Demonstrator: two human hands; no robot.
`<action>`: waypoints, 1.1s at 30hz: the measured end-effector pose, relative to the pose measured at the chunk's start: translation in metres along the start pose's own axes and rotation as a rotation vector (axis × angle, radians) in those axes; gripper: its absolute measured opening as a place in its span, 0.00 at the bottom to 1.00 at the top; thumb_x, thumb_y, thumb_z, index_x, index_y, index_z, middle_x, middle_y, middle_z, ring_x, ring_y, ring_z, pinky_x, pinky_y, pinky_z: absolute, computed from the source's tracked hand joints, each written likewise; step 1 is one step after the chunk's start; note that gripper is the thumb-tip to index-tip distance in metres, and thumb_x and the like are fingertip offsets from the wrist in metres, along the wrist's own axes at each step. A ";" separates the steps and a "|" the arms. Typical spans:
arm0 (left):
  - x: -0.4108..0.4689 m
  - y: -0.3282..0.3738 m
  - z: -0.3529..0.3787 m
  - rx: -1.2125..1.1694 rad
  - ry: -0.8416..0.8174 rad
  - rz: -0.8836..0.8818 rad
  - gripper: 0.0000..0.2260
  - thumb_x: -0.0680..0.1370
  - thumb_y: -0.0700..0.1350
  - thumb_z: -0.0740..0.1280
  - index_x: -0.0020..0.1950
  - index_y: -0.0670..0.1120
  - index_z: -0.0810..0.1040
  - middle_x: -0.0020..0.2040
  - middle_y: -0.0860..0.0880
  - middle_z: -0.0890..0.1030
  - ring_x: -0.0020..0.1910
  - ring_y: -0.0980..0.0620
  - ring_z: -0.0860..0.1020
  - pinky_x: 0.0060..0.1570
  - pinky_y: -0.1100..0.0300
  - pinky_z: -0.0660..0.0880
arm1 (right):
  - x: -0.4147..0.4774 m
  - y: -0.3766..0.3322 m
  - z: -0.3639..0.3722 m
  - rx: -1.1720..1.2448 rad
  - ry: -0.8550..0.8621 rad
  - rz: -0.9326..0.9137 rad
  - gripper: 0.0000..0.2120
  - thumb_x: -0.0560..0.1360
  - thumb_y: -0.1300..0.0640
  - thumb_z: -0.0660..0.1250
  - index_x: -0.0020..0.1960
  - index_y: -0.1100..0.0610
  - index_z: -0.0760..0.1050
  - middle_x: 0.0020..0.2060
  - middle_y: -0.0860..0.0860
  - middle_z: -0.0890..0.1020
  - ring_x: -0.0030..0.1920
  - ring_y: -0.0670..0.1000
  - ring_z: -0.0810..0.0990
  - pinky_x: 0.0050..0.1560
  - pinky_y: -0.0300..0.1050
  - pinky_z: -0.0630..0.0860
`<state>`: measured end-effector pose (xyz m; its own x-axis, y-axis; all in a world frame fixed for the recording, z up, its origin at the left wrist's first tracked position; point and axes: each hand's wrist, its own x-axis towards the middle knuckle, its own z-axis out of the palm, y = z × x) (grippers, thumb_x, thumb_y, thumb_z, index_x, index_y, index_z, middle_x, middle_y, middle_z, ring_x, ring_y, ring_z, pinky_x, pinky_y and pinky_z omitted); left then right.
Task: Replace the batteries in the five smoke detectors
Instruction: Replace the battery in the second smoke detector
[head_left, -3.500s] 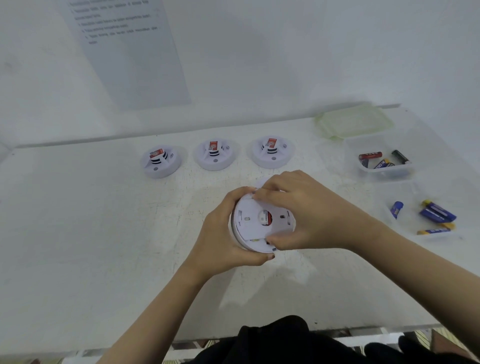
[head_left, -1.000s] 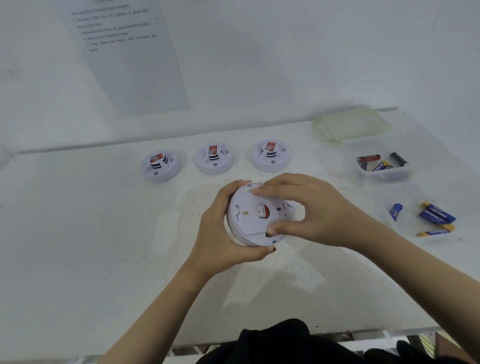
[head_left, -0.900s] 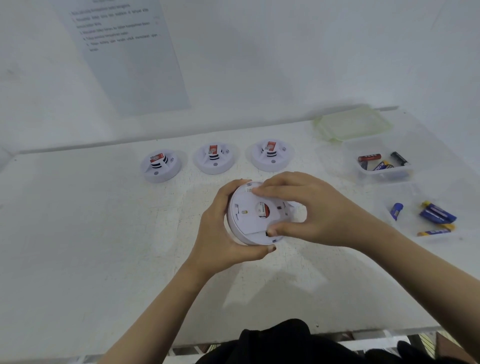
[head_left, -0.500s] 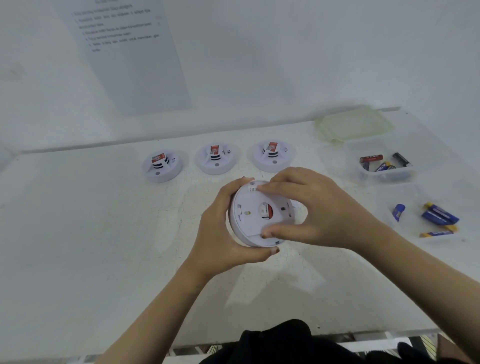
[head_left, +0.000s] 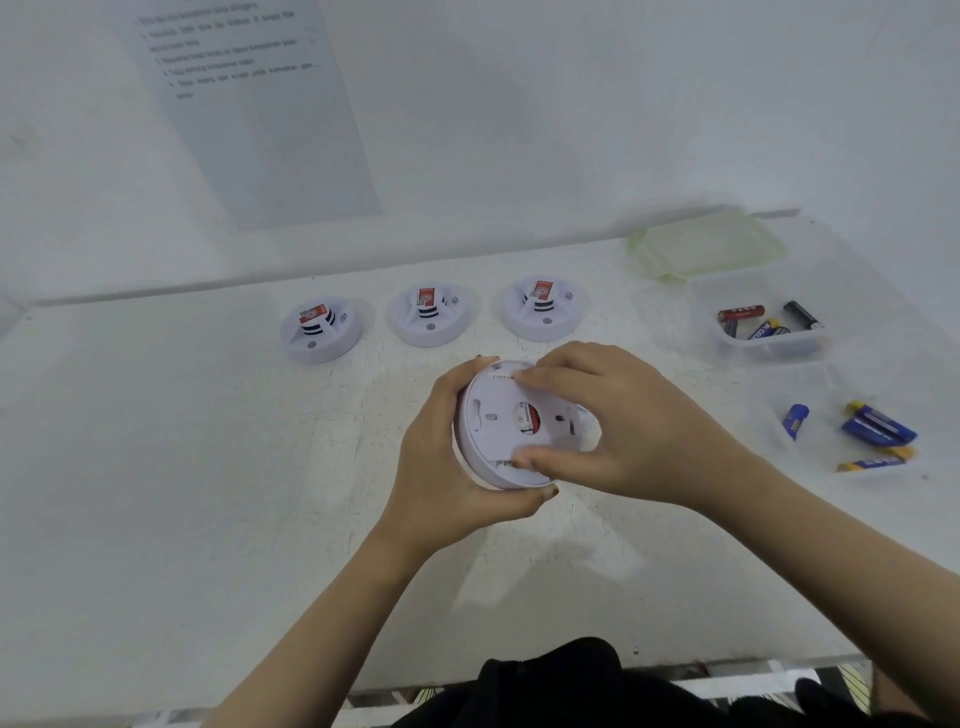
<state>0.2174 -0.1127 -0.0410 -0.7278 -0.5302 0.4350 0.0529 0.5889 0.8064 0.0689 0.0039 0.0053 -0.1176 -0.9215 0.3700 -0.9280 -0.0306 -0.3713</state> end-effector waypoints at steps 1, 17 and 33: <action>0.000 -0.001 0.000 -0.004 -0.002 -0.010 0.40 0.59 0.53 0.79 0.67 0.54 0.66 0.63 0.57 0.75 0.62 0.54 0.75 0.57 0.62 0.76 | 0.000 0.000 0.001 0.011 -0.017 0.014 0.29 0.69 0.37 0.65 0.61 0.55 0.76 0.51 0.48 0.78 0.50 0.47 0.75 0.51 0.44 0.73; 0.011 0.001 0.003 -0.011 -0.107 -0.110 0.58 0.61 0.49 0.82 0.79 0.50 0.46 0.76 0.56 0.60 0.74 0.61 0.61 0.68 0.70 0.62 | 0.005 0.002 0.002 0.770 -0.016 0.260 0.37 0.60 0.48 0.75 0.67 0.48 0.66 0.58 0.42 0.75 0.59 0.46 0.76 0.57 0.45 0.76; 0.009 -0.002 -0.006 -0.264 0.047 -0.359 0.40 0.56 0.42 0.82 0.66 0.49 0.72 0.61 0.54 0.80 0.58 0.54 0.80 0.48 0.53 0.81 | -0.008 0.015 0.008 1.200 -0.050 0.507 0.32 0.69 0.56 0.72 0.70 0.44 0.63 0.54 0.52 0.82 0.51 0.56 0.83 0.47 0.48 0.81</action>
<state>0.2153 -0.1224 -0.0358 -0.7003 -0.7034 0.1217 -0.0205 0.1903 0.9815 0.0587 0.0079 -0.0100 -0.3222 -0.9450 -0.0571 0.1110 0.0222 -0.9936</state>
